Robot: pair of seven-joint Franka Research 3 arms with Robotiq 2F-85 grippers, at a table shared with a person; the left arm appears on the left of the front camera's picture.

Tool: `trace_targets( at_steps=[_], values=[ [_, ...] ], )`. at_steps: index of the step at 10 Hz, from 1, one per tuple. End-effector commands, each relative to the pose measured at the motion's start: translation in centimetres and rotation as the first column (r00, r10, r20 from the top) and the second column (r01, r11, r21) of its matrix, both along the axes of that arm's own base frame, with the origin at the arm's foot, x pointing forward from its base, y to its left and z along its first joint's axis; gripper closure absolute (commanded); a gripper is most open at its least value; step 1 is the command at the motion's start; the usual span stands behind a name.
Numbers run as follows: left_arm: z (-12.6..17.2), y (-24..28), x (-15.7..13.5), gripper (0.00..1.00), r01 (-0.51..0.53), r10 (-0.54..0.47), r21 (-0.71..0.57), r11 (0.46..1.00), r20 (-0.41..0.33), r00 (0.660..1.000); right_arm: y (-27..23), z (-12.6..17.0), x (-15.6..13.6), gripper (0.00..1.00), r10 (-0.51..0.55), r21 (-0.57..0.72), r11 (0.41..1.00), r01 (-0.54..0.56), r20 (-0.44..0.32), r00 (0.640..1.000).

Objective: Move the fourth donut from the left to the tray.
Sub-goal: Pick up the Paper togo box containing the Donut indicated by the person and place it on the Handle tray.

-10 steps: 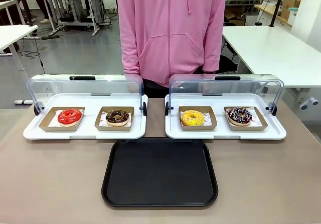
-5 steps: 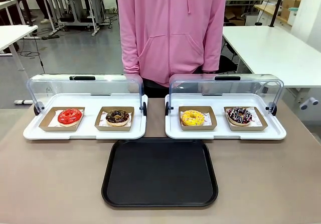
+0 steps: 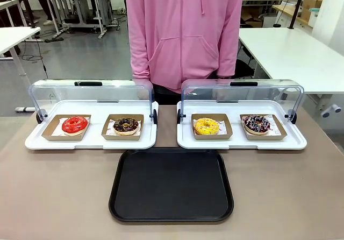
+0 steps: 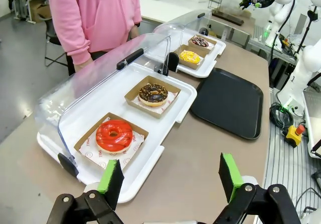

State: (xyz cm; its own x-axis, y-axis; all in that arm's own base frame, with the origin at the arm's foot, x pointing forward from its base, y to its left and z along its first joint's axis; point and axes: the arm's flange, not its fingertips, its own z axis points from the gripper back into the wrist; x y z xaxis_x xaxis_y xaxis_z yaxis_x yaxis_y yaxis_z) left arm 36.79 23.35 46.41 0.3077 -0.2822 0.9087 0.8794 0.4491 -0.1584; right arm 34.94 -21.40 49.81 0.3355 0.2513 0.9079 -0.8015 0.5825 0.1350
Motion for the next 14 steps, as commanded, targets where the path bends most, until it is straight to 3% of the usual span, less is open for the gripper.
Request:
trace_targets(
  at_steps=[1,14],
  values=[
    [0.08,0.18,0.04,0.00,0.011,-0.011,-0.011,1.000,0.026,1.000,-0.14,0.15,0.35,0.00,0.008,0.010,1.000,-0.008,0.038,0.999],
    [0.08,0.18,0.04,0.00,0.011,-0.011,-0.011,1.000,0.026,1.000,-0.14,0.15,0.35,0.00,0.008,0.010,1.000,-0.008,0.038,0.999]
  ],
)
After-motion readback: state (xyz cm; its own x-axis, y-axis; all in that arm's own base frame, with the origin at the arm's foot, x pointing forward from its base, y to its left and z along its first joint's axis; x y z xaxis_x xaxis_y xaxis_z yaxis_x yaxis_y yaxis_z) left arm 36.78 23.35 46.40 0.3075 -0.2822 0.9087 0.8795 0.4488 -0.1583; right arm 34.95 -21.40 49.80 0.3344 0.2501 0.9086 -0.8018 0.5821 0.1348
